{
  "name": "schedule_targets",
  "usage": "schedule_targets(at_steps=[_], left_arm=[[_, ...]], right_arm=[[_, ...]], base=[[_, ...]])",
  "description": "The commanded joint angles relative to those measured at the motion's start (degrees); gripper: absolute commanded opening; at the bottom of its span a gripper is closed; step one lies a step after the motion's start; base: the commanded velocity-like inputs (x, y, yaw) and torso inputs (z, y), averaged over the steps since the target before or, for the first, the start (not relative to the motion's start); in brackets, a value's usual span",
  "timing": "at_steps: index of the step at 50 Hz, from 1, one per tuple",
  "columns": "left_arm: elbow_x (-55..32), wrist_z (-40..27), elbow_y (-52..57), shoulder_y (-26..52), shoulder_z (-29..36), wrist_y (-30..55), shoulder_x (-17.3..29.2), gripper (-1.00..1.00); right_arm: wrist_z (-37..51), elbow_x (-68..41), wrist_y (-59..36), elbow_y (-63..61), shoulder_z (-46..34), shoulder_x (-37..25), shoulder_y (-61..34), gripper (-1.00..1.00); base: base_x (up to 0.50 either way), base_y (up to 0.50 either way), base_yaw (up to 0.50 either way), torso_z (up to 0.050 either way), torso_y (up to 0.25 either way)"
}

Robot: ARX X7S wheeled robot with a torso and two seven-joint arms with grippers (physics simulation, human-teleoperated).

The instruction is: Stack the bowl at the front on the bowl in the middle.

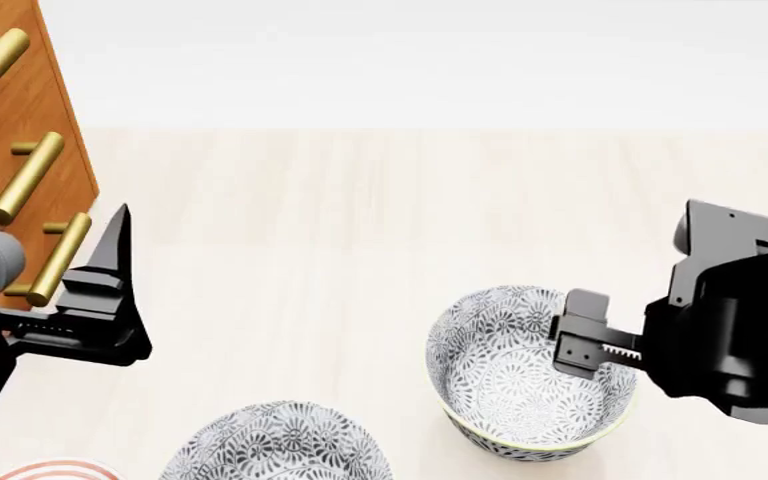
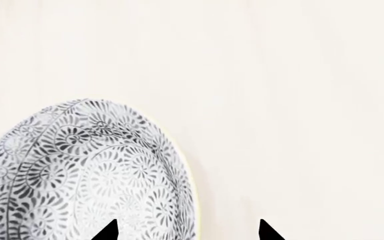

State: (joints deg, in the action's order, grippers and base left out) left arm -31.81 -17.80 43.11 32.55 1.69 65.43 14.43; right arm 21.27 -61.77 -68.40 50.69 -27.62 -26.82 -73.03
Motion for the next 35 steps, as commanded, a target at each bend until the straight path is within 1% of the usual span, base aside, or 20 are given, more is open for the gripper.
schedule_targets(at_steps=[1, 22, 35], left_arm=[[-0.4, 1.4, 0.5, -0.4, -2.0, 0.3, -1.0, 1.00], [-1.2, 0.7, 0.5, -0.6, -2.0, 0.1, -0.6, 1.00], [-1.8, 0.3, 0.5, -0.2, -2.0, 0.2, -0.3, 1.00]], right_arm=[[-4.1, 2.0, 1.8, 1.9, 0.1, 2.1, 0.6, 1.00], [-7.0, 3.7, 3.0, 4.6, -1.9, 3.2, 0.3, 1.00], [-10.3, 5.8, 5.1, 8.7, -4.0, 4.6, -0.6, 1.00]], base=[[0.00, 0.00, 0.00, 0.000, 0.000], [0.00, 0.00, 0.00, 0.000, 0.000], [0.00, 0.00, 0.00, 0.000, 0.000]])
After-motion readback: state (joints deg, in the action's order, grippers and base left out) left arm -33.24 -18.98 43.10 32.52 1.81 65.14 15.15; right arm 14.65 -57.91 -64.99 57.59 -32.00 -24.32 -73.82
